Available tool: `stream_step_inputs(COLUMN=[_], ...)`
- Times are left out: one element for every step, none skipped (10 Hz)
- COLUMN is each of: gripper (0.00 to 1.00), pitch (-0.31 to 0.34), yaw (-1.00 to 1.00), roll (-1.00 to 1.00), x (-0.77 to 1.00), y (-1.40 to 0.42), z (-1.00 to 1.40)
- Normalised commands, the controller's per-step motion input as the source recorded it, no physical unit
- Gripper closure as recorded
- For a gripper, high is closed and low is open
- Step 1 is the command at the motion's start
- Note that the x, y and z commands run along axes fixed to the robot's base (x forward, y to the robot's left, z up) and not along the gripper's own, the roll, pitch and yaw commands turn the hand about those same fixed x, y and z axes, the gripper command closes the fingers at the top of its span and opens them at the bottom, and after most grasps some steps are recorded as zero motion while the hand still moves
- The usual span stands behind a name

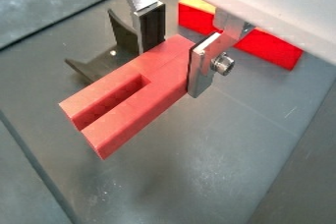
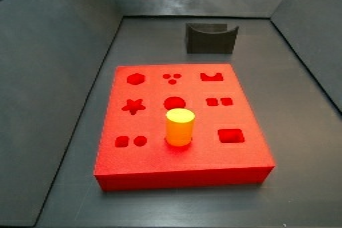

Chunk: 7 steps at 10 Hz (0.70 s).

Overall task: Pick up the double-square object. Move up. Rotate the double-square object. Place the double-square object on the fixture. Regrasp the double-square object. Move to above the board. Insert the double-square object.
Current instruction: Place the double-square object on the fixture.

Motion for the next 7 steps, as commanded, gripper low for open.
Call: stream_step_inputs(gripper=[1.0, 1.0, 1.0, 1.0, 1.0, 1.0, 1.0], pitch=[0.021, 0.029, 0.034, 0.078, 0.089, 0.107, 0.119], yaw=[-0.01, -0.03, -0.03, -0.01, -0.02, -0.01, 0.0], roll=[-0.16, -0.18, -0.18, -0.33, -0.31, -0.27, -0.2], x=[-0.01, 0.0, 0.0, 1.0, 1.0, 1.0, 1.0], y=[0.0, 0.0, 0.0, -0.44, -0.42, -0.38, -0.34], z=[0.52, 0.33, 0.19, 0.14, 0.1, 0.1, 0.09])
